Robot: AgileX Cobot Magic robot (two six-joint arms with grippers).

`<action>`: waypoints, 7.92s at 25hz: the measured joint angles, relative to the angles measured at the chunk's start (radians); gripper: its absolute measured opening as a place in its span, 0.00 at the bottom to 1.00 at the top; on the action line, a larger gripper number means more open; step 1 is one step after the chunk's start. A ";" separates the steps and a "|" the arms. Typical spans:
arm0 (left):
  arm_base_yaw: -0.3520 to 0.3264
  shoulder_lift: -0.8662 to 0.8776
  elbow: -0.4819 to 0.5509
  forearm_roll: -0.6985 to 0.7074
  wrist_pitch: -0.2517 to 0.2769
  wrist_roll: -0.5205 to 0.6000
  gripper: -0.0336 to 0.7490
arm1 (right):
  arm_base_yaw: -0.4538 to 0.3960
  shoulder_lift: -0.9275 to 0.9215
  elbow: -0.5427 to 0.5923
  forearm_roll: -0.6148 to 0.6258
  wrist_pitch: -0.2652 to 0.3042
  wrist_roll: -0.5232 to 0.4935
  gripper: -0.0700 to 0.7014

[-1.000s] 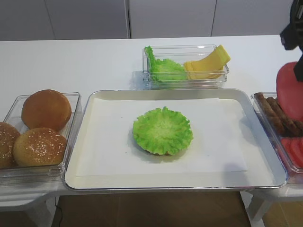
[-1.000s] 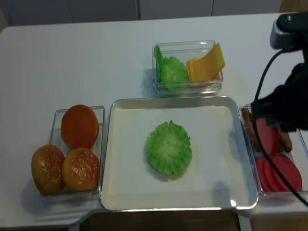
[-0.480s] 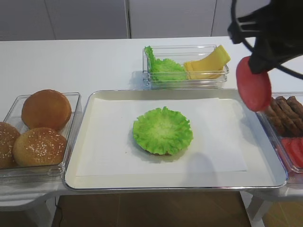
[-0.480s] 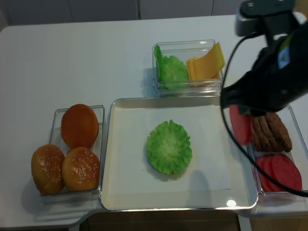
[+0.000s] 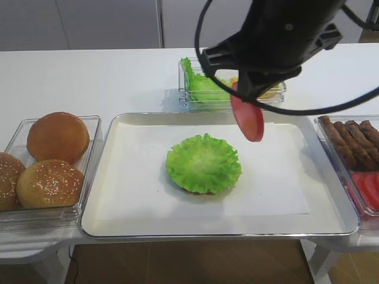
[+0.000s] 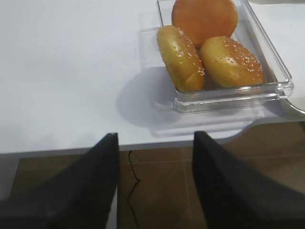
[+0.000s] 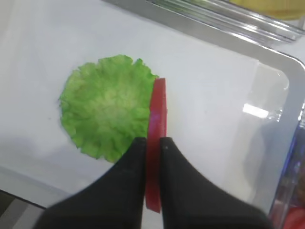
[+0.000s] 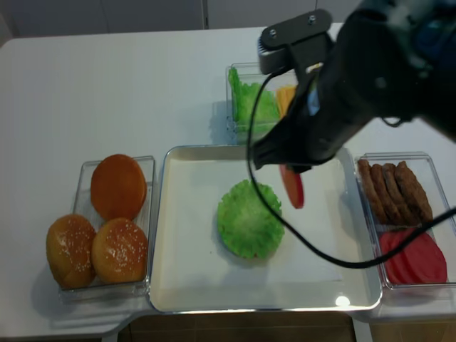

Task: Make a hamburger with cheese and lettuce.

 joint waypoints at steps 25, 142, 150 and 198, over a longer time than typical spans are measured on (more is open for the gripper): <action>0.000 0.000 0.000 0.000 0.000 0.000 0.52 | 0.070 0.204 -0.027 -0.154 -0.085 0.030 0.15; 0.000 0.000 0.000 0.000 0.000 0.000 0.52 | -0.708 -1.443 0.801 0.186 0.089 -0.286 0.66; 0.000 0.000 0.000 0.000 0.000 0.000 0.52 | -0.708 -1.445 0.864 0.204 0.031 -0.288 0.66; 0.000 0.000 0.000 0.000 0.000 0.000 0.52 | -0.708 -1.530 0.890 0.221 0.025 -0.388 0.66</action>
